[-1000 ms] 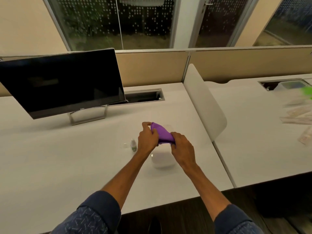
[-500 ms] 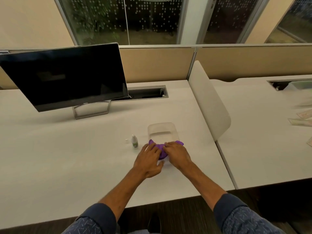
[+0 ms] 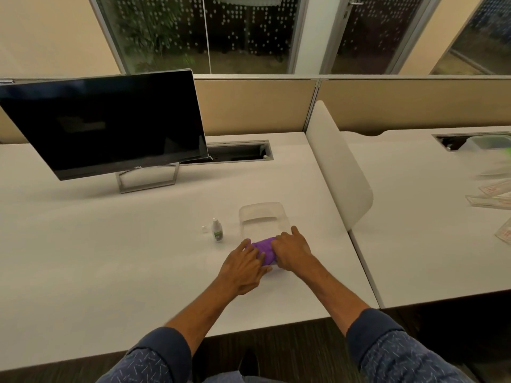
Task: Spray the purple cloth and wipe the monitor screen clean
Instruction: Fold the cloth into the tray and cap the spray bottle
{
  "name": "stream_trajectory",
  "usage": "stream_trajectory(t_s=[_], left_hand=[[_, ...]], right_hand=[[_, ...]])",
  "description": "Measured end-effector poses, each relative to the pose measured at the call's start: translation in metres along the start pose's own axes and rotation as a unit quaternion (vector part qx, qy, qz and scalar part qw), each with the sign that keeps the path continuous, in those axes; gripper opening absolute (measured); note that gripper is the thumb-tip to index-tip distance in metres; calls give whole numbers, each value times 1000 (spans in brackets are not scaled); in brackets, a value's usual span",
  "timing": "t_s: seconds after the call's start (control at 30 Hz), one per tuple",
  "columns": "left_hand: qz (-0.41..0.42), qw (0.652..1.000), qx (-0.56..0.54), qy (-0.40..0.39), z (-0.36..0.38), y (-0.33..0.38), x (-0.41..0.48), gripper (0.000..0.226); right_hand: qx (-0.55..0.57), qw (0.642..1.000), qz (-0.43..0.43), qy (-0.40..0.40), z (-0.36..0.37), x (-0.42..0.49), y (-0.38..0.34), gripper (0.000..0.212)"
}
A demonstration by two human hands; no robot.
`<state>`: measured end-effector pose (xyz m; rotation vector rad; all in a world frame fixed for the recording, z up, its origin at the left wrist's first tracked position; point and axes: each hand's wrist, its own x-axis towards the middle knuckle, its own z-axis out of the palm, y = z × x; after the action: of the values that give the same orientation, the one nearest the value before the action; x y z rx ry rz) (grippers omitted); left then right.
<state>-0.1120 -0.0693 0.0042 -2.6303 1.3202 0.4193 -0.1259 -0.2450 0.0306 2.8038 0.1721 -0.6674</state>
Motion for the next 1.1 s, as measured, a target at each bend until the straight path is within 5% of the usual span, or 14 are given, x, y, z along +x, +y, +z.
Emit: stream_trajectory(t_s=[0.2,0.43,0.57,0.6,0.67,0.73,0.8,0.9,1.0,1.1], left_hand=[[2,999,-13,-32,-39,7,-11,57],[-5,998,-62,-18,-10,-2,-4,63],[-20,999,-44,-8,-14,0,0,64],[-20,999,-41,-8,-16,0,-1,64],[-10,999,-37,6,-12,0,-2,64],[-5,998,-48,35,-1,-3,-6,69],[-17,994,-87,65,11,-9,-14,74],[-34,985,-132,108,17,-19,-34,75],[-58,966,-170,188,31,-37,-56,70],[-85,944,-161,275,46,-64,-79,60]], right_hand=[[47,997,-5,-66,-1,1,-2,71],[98,986,-28,-134,-20,-9,3,82],[102,986,-44,-126,-15,-4,7,170],[94,987,-44,-127,-15,-4,6,169],[73,990,-40,-113,-21,-7,1,114],[93,995,-16,-37,-31,-6,-6,61],[148,987,28,60,-39,-2,-12,37],[276,941,91,175,-46,12,-26,25],[436,858,109,251,-52,25,-50,22],[555,788,86,253,-62,33,-77,40]])
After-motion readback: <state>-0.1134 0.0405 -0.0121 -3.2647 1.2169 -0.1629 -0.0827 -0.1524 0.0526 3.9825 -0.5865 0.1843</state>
